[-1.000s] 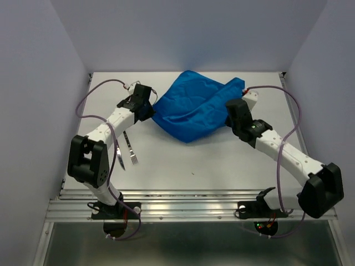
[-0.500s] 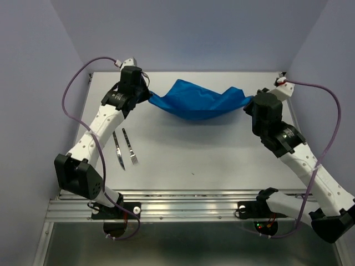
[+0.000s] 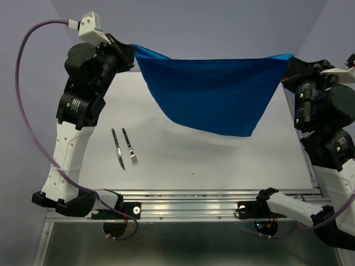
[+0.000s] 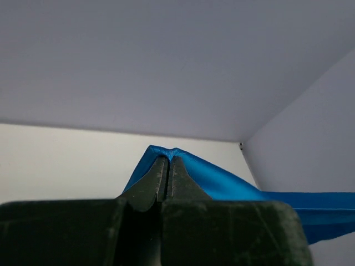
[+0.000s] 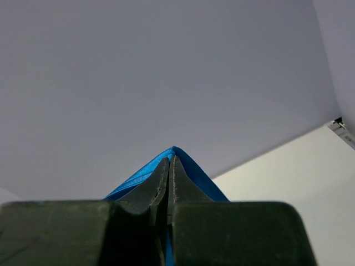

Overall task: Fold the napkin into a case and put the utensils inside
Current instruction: Flatten out the crumpled napkin at the center of the board.

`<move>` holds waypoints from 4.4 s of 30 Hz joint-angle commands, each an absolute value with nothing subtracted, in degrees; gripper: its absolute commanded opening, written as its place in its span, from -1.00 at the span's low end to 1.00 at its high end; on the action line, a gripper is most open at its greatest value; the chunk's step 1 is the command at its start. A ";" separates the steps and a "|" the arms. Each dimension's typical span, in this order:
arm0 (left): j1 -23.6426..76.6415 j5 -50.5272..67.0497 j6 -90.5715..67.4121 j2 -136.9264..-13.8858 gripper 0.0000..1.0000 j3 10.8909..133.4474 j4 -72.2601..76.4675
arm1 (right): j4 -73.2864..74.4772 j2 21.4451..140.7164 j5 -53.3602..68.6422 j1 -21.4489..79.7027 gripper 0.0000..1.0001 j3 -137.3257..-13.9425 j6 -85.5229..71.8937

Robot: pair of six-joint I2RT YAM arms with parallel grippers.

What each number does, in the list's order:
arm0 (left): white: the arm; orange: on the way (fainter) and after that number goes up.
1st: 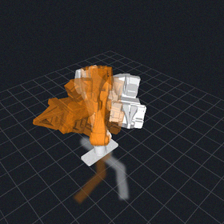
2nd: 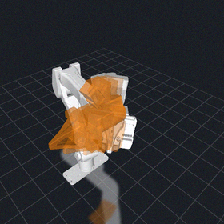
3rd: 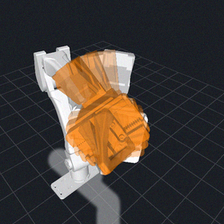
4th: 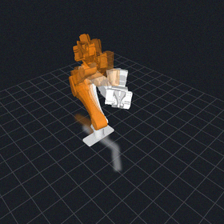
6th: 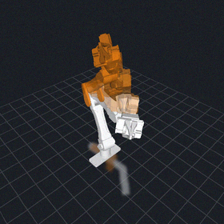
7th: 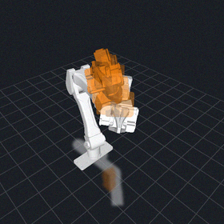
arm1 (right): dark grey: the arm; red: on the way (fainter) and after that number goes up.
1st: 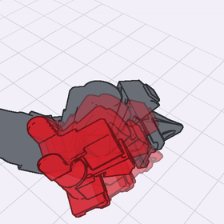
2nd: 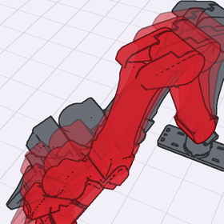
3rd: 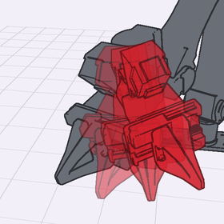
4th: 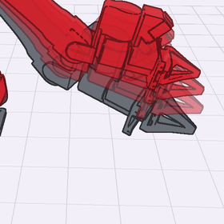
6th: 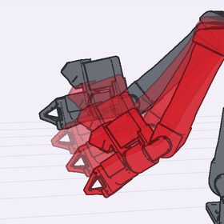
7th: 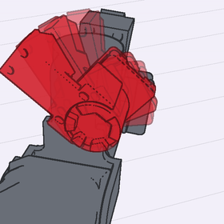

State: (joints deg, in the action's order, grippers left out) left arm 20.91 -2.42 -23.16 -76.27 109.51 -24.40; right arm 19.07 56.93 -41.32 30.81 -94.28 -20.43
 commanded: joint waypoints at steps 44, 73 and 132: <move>13.72 5.34 -26.10 -116.70 -1.00 111.43 -14.85 | 4.48 106.06 -31.12 9.50 -0.99 -93.40 -19.25; 10.99 18.81 -21.00 -92.16 -1.00 107.85 -15.57 | 9.75 76.76 -11.60 5.63 -0.99 -87.38 -24.96; 11.69 14.68 -21.36 -112.32 -1.00 100.28 -12.39 | -9.14 102.57 -16.26 5.63 -0.99 -77.17 -24.17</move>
State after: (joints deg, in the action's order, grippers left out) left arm 11.57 14.74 -22.81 -113.06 96.53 -12.25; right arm -4.91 103.85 -17.04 5.67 -74.61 -23.68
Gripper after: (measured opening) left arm 0.039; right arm 0.014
